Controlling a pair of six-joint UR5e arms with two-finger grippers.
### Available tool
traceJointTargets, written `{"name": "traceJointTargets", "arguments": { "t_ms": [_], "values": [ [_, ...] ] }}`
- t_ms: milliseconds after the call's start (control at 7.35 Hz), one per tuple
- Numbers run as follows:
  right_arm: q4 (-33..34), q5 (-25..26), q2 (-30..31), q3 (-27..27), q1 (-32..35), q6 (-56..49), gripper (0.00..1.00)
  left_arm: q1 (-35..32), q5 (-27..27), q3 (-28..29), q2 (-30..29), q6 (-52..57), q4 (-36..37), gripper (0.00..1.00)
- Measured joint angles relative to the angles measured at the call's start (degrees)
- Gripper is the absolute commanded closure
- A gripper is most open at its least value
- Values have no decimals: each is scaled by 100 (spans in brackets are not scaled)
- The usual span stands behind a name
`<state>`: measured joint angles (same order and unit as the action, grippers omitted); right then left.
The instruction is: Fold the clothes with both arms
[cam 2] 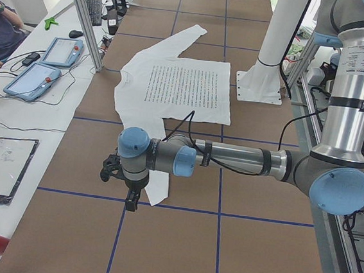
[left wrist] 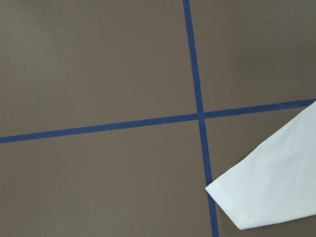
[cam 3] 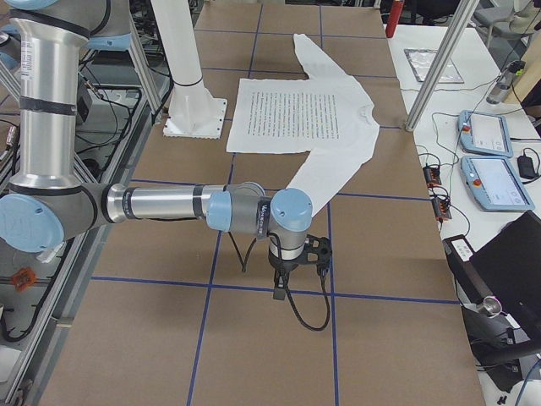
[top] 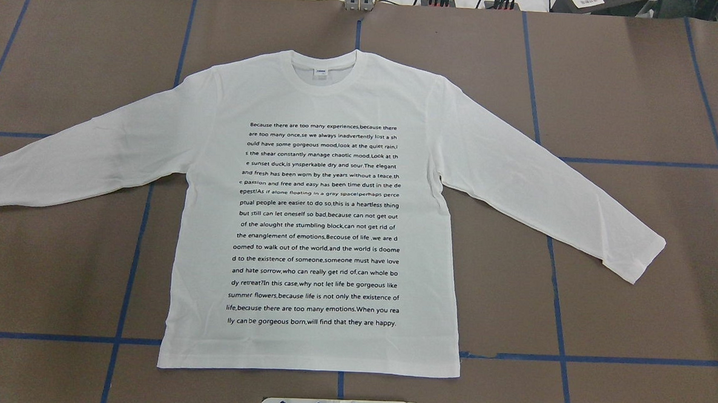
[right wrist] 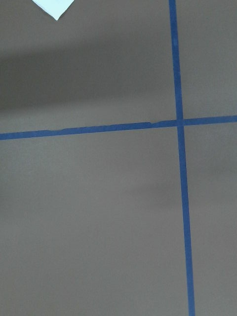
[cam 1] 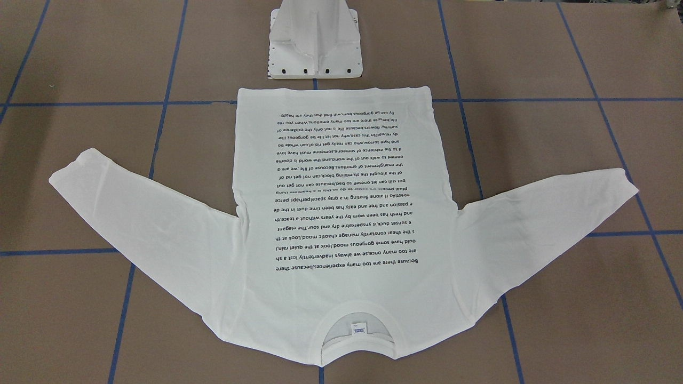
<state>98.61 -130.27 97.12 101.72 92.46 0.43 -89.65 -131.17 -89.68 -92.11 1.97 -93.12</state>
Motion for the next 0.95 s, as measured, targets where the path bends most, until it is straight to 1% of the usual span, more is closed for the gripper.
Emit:
{"name": "traceJointTargets", "arguments": {
  "t_ms": [272, 544, 680, 816, 952],
  "values": [
    [4, -18, 4, 31, 0, 37, 0, 0, -1, -39, 0, -4, -30, 1],
    [-34, -76, -19, 71, -5, 97, 0, 8, -9, -256, -40, -31, -53, 1],
    [-62, -193, -62, 79, -11, 120, 0, 19, -40, -360, -64, -37, -71, 1],
    [-78, -528, -134, 86, -21, 175, 0, 42, -65, -402, -101, -36, -171, 1],
    [-86, -988, -206, 73, -73, 250, 0, 73, -172, -366, -135, -46, -497, 1]
  ]
}}
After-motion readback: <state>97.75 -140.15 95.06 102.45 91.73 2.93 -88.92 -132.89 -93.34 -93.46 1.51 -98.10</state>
